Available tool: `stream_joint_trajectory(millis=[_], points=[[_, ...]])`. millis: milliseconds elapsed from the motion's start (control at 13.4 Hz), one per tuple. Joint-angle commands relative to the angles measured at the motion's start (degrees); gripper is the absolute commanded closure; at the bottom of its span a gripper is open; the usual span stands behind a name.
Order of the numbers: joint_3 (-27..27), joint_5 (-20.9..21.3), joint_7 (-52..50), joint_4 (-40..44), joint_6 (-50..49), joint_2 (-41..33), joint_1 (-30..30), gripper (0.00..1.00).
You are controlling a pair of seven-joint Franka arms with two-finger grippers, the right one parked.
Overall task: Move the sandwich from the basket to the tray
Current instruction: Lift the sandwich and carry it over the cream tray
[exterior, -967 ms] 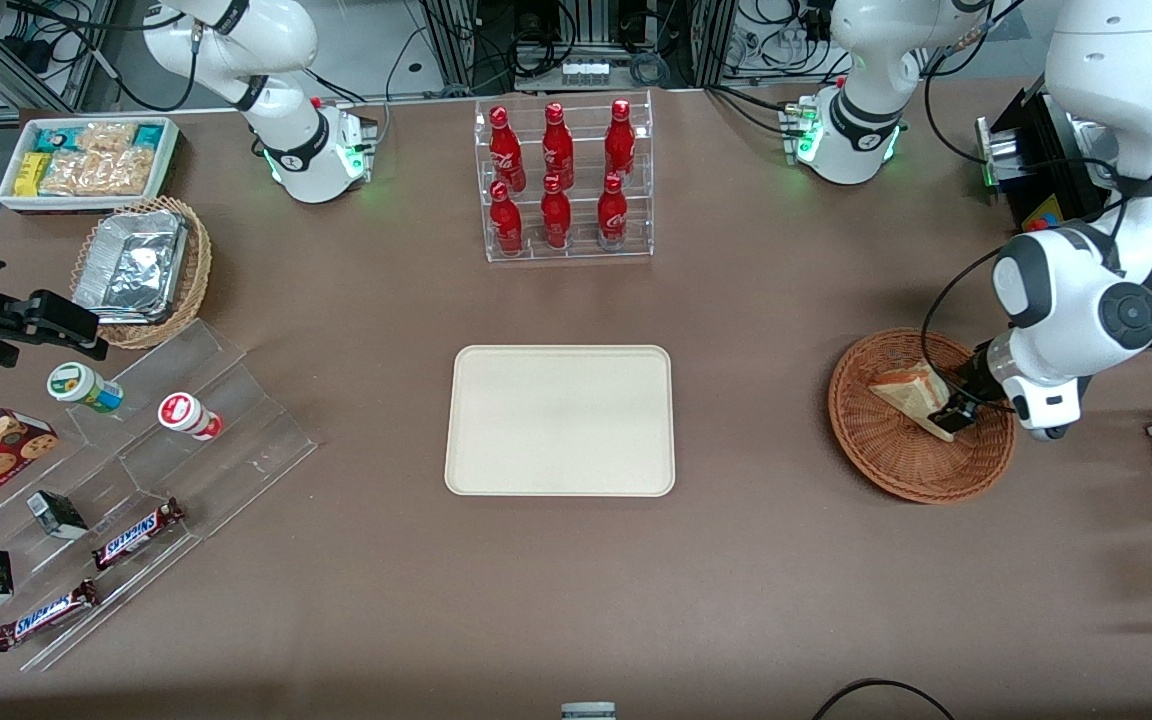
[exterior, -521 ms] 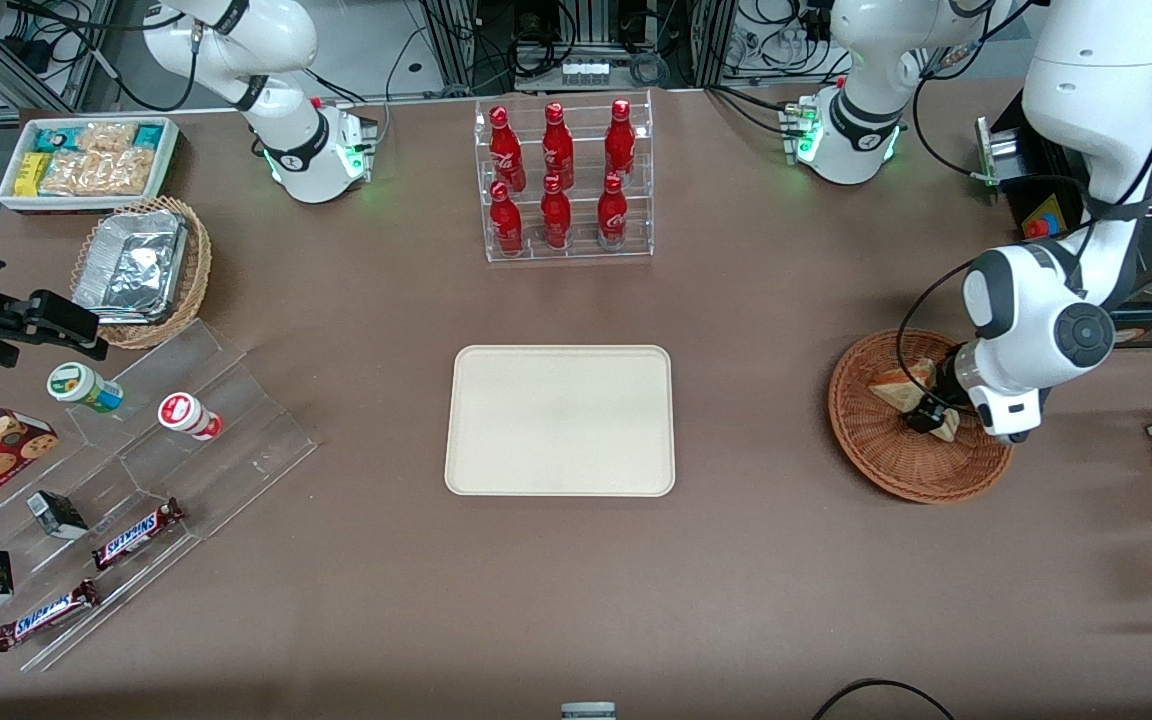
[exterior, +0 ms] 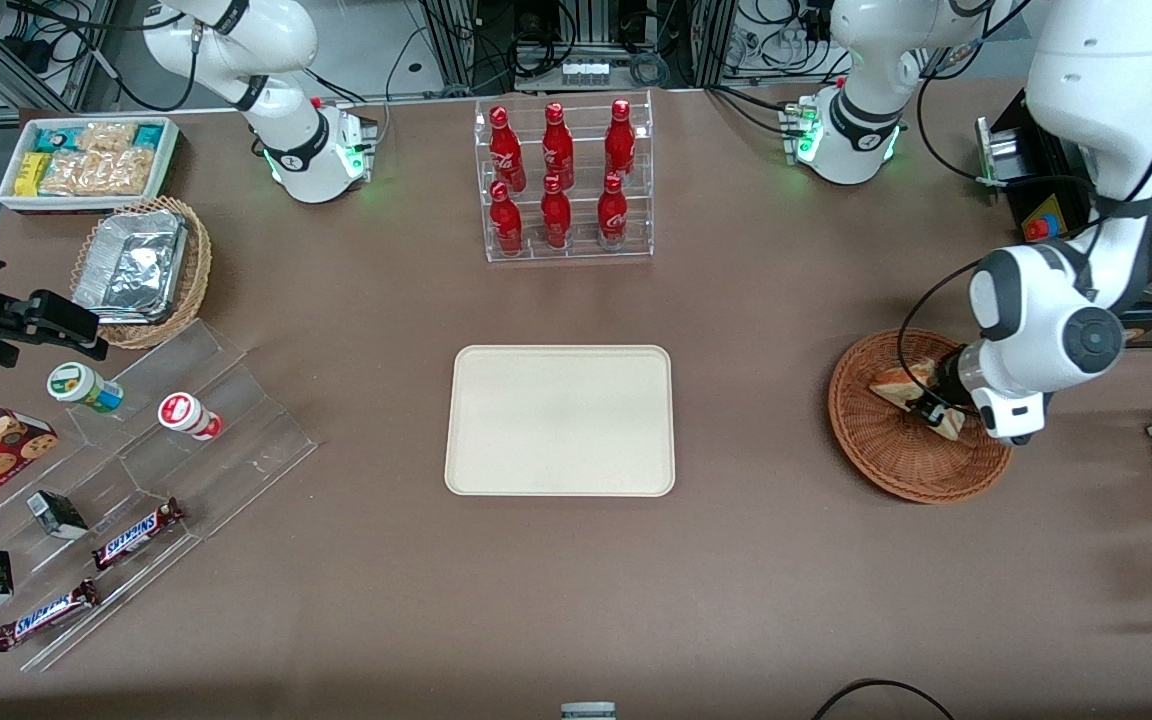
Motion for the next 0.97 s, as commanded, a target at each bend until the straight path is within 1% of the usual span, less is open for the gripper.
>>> stream_joint_trajectory(millis=[0, 298, 595, 818, 893], points=[[0.1, 0.5, -0.8, 8.3, -10.2, -1.7, -4.4, 0.54], [0.1, 0.3, -1.0, 14.8, -10.7, 0.3, -11.8, 0.54], [0.1, 0.3, -0.3, 22.7, -10.6, 7.0, -21.7, 0.55], [0.0, -0.5, -0.7, 30.0, -10.0, 13.8, -28.5, 0.65], [-0.4, -0.7, -0.7, 32.9, -10.0, 16.0, -30.1, 0.65]])
